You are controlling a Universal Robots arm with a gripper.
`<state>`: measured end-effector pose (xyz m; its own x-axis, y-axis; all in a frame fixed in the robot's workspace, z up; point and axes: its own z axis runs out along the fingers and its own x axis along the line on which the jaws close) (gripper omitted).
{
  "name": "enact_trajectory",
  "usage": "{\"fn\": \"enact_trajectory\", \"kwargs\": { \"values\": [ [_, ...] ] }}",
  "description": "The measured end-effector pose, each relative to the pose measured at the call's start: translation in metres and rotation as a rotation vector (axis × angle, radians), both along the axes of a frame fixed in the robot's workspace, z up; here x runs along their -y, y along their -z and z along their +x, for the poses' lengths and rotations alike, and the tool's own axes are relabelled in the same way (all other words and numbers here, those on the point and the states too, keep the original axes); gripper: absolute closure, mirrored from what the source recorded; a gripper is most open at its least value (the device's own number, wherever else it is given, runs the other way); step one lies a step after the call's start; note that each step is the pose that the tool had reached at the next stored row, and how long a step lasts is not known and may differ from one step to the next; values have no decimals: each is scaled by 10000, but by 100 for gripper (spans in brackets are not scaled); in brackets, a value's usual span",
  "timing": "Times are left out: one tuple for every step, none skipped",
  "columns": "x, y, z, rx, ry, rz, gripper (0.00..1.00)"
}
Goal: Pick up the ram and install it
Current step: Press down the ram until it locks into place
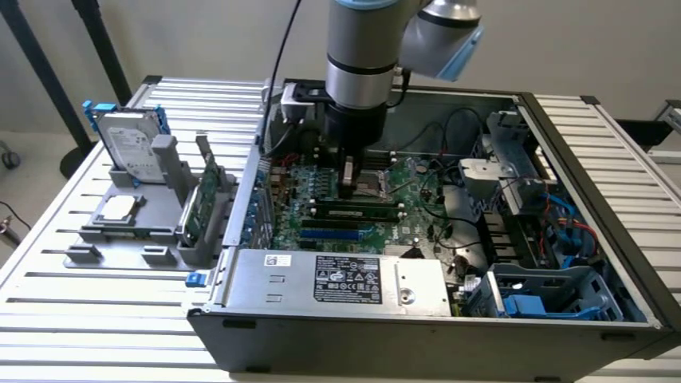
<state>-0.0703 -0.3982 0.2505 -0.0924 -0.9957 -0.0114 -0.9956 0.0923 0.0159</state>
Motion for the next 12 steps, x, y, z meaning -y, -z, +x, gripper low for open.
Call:
{"fn": "enact_trajectory", "kwargs": {
  "values": [
    [0, 18, -21, 10, -19, 0, 89],
    [0, 36, -36, 18, -35, 2, 89],
    [0, 54, -44, 24, -49, 0, 89],
    [0, 72, -48, 32, -64, 2, 89],
    [0, 90, -50, 38, -79, 2, 89],
    [0, 108, -52, 44, -98, 3, 89],
    [0, 128, -54, 49, -118, 4, 89],
    [0, 146, -56, 52, -138, 4, 89],
    [0, 164, -59, 54, -157, 4, 89],
    [0, 180, -61, 56, -175, 4, 89],
    [0, 193, -63, 58, -192, 6, 89],
    [0, 202, -65, 58, -210, 5, 89]
  ]
}}
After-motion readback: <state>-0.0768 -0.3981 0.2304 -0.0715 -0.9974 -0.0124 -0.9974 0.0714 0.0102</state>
